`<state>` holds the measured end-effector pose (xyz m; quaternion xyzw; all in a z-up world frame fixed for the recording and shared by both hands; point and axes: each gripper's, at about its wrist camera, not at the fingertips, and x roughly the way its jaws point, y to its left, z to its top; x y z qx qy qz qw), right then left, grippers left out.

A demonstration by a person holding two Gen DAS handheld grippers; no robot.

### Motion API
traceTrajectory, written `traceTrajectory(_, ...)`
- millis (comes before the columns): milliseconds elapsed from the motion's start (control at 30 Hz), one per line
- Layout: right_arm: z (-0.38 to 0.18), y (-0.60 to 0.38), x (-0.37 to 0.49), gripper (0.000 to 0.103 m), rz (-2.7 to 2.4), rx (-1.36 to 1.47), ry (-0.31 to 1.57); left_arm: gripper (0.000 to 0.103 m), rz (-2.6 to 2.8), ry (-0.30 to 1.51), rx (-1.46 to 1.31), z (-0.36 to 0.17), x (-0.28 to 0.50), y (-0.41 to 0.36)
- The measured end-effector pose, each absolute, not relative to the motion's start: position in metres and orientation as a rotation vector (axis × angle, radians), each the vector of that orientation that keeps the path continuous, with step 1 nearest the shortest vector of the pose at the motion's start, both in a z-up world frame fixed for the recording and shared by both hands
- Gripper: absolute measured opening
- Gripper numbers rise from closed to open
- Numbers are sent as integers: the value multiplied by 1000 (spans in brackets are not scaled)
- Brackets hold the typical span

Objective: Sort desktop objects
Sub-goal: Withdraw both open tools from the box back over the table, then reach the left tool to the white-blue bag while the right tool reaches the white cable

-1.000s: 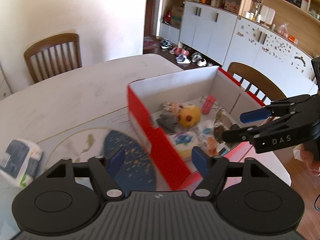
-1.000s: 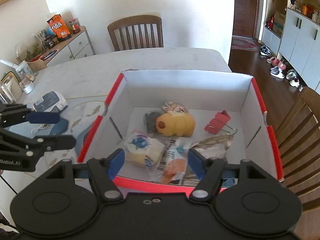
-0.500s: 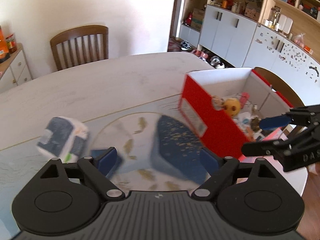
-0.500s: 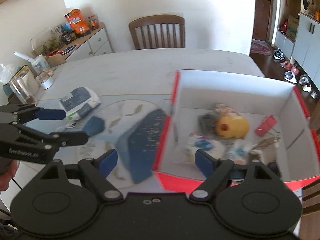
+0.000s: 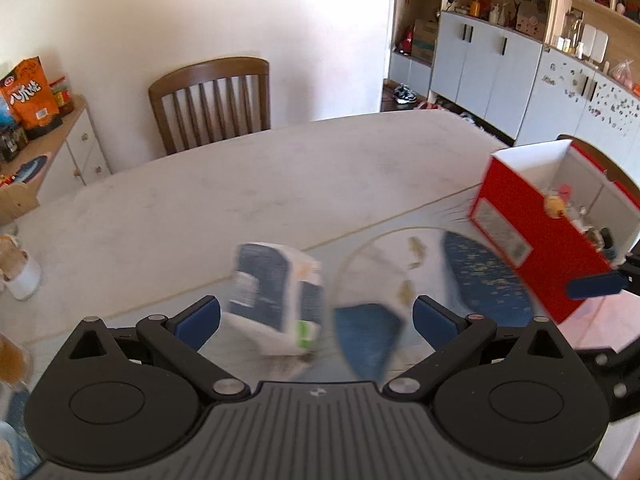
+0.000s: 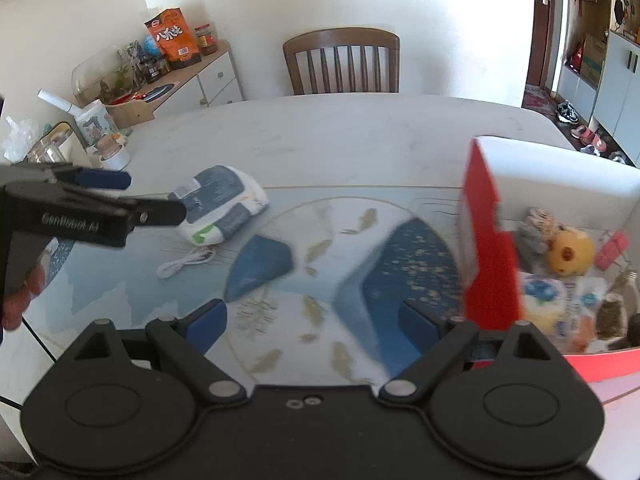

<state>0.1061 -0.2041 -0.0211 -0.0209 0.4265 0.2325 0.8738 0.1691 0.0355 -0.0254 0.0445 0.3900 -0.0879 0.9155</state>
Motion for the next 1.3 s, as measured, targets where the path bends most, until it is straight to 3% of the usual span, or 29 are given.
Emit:
traceTrajectory(700,-56,-83,100,93,555,-115,880,103,-200,880,94,-59,223,93)
traceTrajectory(833,-65,-69,104,100,559,-131,864,103,-200,880,84,-65,229,97)
traceTrajectory(1300,-106,-30,127,102,613,-213,853,103,-247,902,59,-84,253,100)
